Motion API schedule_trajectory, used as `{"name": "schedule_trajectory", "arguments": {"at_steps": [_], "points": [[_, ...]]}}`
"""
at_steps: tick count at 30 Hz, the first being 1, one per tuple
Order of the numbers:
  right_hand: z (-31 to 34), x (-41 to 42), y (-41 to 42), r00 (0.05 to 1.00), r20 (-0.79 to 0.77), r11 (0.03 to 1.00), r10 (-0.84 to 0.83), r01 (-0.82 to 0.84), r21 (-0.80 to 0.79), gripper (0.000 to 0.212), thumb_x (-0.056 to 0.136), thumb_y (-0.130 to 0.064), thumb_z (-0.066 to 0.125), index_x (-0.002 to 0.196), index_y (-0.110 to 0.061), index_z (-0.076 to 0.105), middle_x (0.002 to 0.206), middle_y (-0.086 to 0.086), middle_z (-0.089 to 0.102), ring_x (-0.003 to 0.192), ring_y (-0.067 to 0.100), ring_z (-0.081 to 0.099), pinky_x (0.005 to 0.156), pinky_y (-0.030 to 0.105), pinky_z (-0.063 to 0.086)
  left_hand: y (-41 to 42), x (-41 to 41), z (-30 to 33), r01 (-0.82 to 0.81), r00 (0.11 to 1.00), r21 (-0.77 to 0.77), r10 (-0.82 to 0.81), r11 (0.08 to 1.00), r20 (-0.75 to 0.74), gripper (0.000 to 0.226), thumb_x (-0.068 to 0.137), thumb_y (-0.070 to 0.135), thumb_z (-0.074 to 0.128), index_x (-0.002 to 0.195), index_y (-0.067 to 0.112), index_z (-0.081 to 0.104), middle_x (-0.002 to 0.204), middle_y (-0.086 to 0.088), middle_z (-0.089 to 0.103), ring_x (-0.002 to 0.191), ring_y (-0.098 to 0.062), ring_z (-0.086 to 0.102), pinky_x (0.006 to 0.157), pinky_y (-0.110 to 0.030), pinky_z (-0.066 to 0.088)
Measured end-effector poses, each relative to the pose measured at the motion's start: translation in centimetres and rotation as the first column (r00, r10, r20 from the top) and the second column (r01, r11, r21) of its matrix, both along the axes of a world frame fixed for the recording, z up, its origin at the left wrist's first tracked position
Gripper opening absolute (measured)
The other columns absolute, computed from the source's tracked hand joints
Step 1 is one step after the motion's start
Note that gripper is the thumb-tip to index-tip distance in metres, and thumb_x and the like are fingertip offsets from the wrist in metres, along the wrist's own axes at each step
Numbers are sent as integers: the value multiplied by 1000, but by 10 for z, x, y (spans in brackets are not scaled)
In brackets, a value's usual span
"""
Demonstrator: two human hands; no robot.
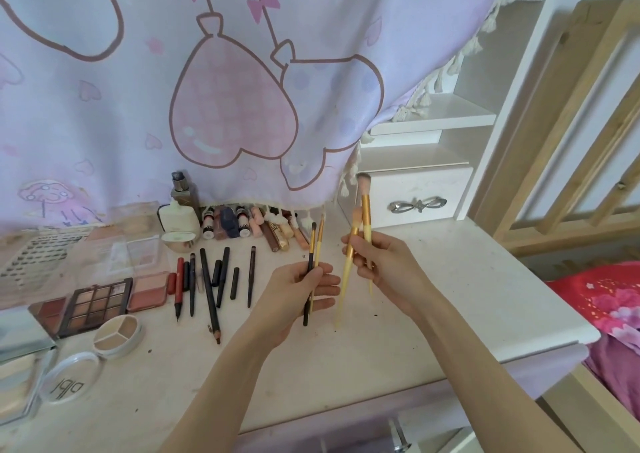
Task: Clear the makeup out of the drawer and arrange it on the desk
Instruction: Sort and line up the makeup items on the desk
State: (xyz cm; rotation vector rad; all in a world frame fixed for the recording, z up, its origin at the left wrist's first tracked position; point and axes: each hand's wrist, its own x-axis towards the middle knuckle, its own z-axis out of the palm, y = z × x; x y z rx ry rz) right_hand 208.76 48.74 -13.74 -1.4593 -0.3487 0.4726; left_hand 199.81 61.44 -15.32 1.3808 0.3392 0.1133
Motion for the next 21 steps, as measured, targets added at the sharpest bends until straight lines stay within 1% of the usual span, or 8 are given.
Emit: {"name": "schedule_trajectory", "arguments": {"at_steps": [2,4,7,9,11,15,18,21], "points": [[3,-1,6,999,-50,997,8,-4,72,16,92,-8,55,95,2,67,63,4,50,52,10,38,48,16,34,-2,0,1,17,1000,19,-17,1000,-1,19,98,10,42,98,8,61,92,-12,70,79,-17,69,71,-26,58],[4,-3,12,999,-38,997,18,-16,72,16,92,-10,56,85,-2,68,57,3,49,48,11,36,49,17,35,-3,2,2,28,1000,56,-29,998,2,21,98,11,41,100,8,62,90,-11,69,77,-18,67,74,-27,57],[2,-6,19,983,173,989,-58,81,-127,23,91,-17,58,71,-9,66,57,4,54,53,15,41,55,22,38,-5,3,2,3,1000,114,-1,993,-13,24,100,13,38,103,9,61,78,-5,58,65,-13,54,66,-23,55],[0,-8,21,967,239,969,-88,139,-203,27,91,-24,57,69,-11,66,62,7,51,59,16,42,61,27,38,-4,4,1,-22,1000,100,24,995,-18,25,100,16,37,104,11,60,75,-3,52,62,-12,48,61,-23,51],[-3,-12,21,974,213,974,-77,119,-192,28,92,-27,57,75,-8,69,73,9,52,63,16,45,66,24,37,-3,3,0,-23,1000,84,24,996,-11,24,100,21,38,104,15,61,71,-2,50,59,-13,46,57,-24,46],[-7,-17,24,963,267,975,-29,86,-203,18,90,-28,59,76,-25,69,89,4,64,81,11,59,72,18,43,-5,4,-1,-31,999,93,30,995,13,22,99,25,40,103,20,61,62,2,44,52,-9,36,50,-21,34],[-10,-15,26,939,344,969,-2,87,-232,11,90,-21,59,83,-22,67,75,-2,67,68,13,54,65,20,44,-4,5,-2,-56,998,113,56,992,3,25,101,19,34,100,14,59,66,1,43,54,-9,34,49,-19,31],[-10,-10,22,935,355,955,6,100,-279,17,89,-21,60,73,-17,64,56,-11,51,53,9,38,56,22,35,0,5,-4,-49,998,193,54,980,-20,25,100,11,34,104,12,59,71,0,51,61,-12,45,55,-21,38]]}}
